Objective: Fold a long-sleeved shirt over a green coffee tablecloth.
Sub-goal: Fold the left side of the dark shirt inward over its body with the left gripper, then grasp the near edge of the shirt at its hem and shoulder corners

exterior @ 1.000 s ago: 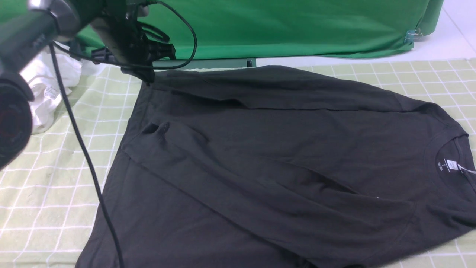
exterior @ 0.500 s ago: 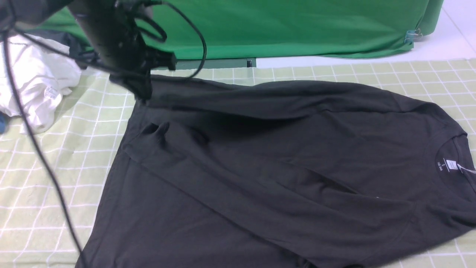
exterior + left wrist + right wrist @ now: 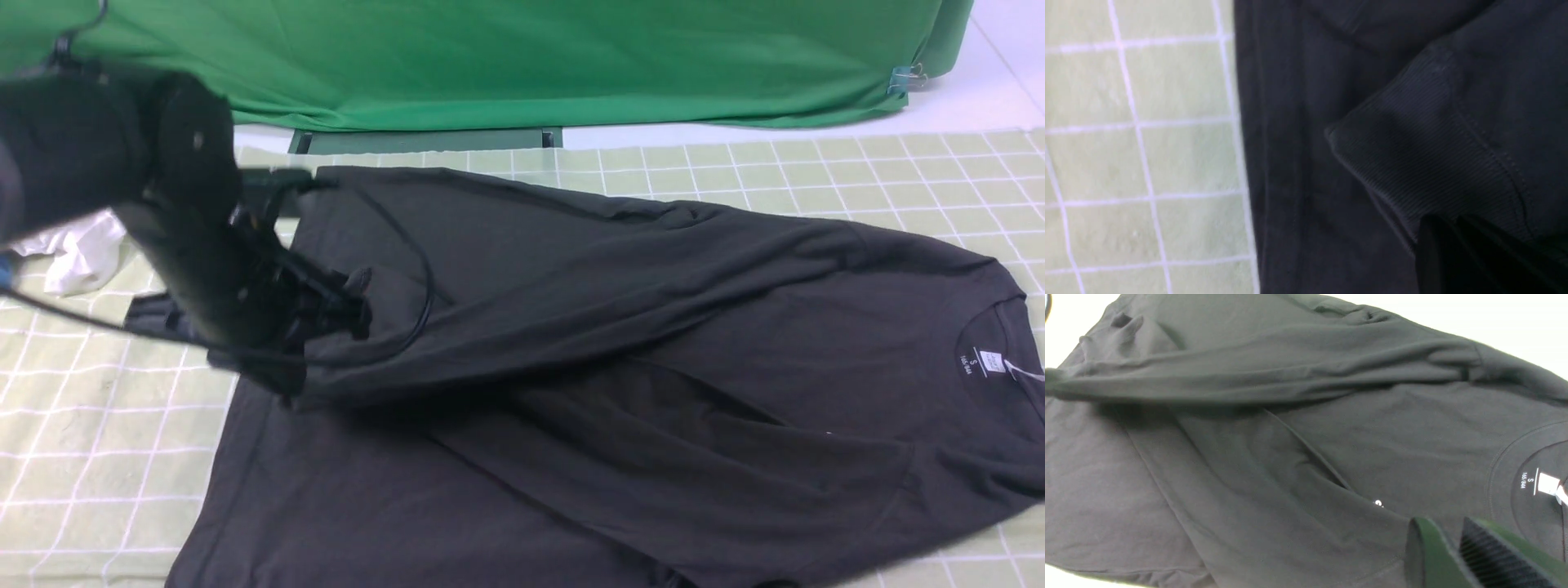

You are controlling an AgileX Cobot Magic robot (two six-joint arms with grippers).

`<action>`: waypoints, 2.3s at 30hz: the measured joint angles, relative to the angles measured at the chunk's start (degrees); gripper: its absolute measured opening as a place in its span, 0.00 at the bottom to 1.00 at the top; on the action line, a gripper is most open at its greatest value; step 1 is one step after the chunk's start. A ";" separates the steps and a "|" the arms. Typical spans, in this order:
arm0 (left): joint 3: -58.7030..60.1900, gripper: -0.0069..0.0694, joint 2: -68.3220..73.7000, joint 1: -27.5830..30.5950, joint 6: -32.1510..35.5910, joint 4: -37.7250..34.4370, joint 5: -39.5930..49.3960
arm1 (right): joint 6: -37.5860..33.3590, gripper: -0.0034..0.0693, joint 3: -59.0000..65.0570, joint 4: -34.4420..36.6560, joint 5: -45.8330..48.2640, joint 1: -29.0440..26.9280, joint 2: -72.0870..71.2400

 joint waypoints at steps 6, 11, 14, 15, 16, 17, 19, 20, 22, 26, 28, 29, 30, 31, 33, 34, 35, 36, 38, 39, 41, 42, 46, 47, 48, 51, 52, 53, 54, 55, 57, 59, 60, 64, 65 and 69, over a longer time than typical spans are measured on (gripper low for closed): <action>3.19 0.11 -0.05 0.00 -0.27 0.00 -1.33 | 0.00 0.22 0.00 0.00 0.00 0.00 0.00; 3.79 0.14 -0.10 0.00 0.00 0.00 -0.85 | 0.00 0.22 0.00 0.00 0.00 0.00 0.00; 3.79 0.25 -0.10 0.00 1.75 0.00 1.70 | 0.00 0.23 0.00 0.00 0.00 0.00 0.00; 3.79 0.29 -0.10 0.00 1.97 0.00 2.91 | 0.00 0.23 0.00 0.00 0.00 0.00 0.00; 3.79 0.34 -0.10 0.00 2.21 0.00 4.22 | 0.00 0.23 0.00 0.00 0.00 0.00 0.00; 3.92 0.39 -0.11 0.00 2.25 0.00 5.69 | 0.00 0.23 0.00 0.00 0.00 0.00 0.00; 4.83 0.47 -0.71 0.00 2.29 0.34 7.05 | 0.00 0.23 0.00 0.00 0.00 0.00 0.00; 4.99 0.48 -0.71 0.00 2.29 0.34 7.17 | 0.00 0.23 0.00 0.00 0.00 0.00 0.00; 8.91 0.55 -2.49 0.00 1.68 0.34 6.96 | 0.00 0.23 0.00 0.00 0.00 0.00 0.00; 16.15 0.54 -6.64 0.05 -1.40 0.59 5.02 | 0.00 0.23 0.00 0.00 0.00 0.00 0.00; 20.57 0.50 -9.93 0.05 -3.16 1.21 3.83 | -0.13 0.24 0.00 0.00 0.00 0.00 0.00; 21.21 0.49 -10.53 0.05 -3.44 1.31 3.68 | -0.13 0.24 0.00 0.00 0.00 0.00 0.00; 22.99 0.47 -12.58 0.05 -4.02 1.60 3.34 | -0.14 0.24 0.00 0.00 0.00 0.00 0.00; 23.82 0.46 -13.15 0.05 -4.15 1.59 3.25 | -0.14 0.24 0.00 0.00 0.00 0.00 0.00; 26.33 0.44 -15.51 0.05 -4.96 2.26 2.72 | -0.19 0.24 0.00 0.00 0.00 0.00 0.00; 27.73 0.44 -16.61 0.05 -5.89 3.20 2.04 | -0.19 0.24 0.00 0.00 0.00 0.00 0.00; 28.17 0.44 -16.90 0.05 -6.43 3.59 1.78 | -0.19 0.24 0.00 0.00 0.00 0.00 0.00; 29.51 0.44 -17.54 0.05 -8.32 5.17 0.68 | -0.19 0.24 0.00 0.00 0.00 0.00 0.00; 30.38 0.46 -17.66 0.05 -9.73 6.46 -0.33 | -0.19 0.24 0.00 0.00 0.00 0.00 0.00; 31.10 0.47 -17.66 0.05 -10.92 7.03 -1.22 | -0.19 0.24 0.00 0.00 0.00 0.00 0.00; 32.48 0.53 -17.01 0.11 -12.43 6.41 -5.38 | -0.19 0.24 0.00 0.00 0.00 0.00 0.00; 32.56 0.54 -16.94 0.11 -12.48 6.30 -5.64 | -0.19 0.24 0.00 0.00 0.00 0.00 0.00; 32.70 0.65 -13.87 0.11 -12.86 4.48 -9.48 | -0.19 0.24 0.00 0.00 0.00 0.00 0.00; 32.70 0.66 -13.04 0.11 -13.28 4.39 -9.50 | -0.19 0.24 0.00 0.00 0.00 0.00 0.00; 32.62 0.68 -11.97 0.11 -14.05 3.98 -9.37 | -0.19 0.25 0.00 0.00 0.00 0.00 0.00; 32.03 0.68 -10.33 0.11 -14.53 3.74 -8.56 | -0.70 0.25 -0.08 0.00 0.21 0.00 0.00; 31.80 0.65 -9.96 0.11 -14.59 3.30 -8.47 | -1.74 0.25 -0.51 0.00 0.95 0.00 0.11; 31.68 0.61 -9.83 0.11 -14.64 2.88 -8.43 | -2.51 0.25 -1.24 0.00 2.80 0.00 0.33; 31.69 0.55 -9.72 0.11 -14.64 2.56 -8.55 | -3.05 0.25 -2.32 0.07 4.40 0.00 0.88; 31.69 0.55 -9.73 0.11 -14.64 2.56 -8.55 | -3.05 0.25 -2.32 0.07 4.82 0.00 0.88; 31.69 0.34 -9.71 0.06 -14.50 1.33 -9.10 | -4.30 0.22 -6.80 0.19 11.68 0.00 4.38; 31.69 0.21 -10.16 0.06 -13.95 0.87 -9.40 | -5.70 0.20 -8.50 0.38 15.10 0.00 6.67; 31.69 0.17 -10.64 0.06 -13.75 0.87 -9.47 | -7.03 0.19 -9.61 0.53 17.13 0.00 8.01; 32.35 0.12 -13.30 0.06 -13.57 1.45 -8.08 | -10.77 0.17 -10.68 0.55 19.97 1.40 12.78; 32.47 0.11 -14.79 0.06 -13.54 1.45 -7.08 | -11.45 0.17 -10.68 0.24 20.30 2.58 14.08; 32.46 0.11 -22.66 0.06 -13.42 1.61 -3.51 | -11.44 0.18 -7.96 -2.56 16.56 12.23 18.60</action>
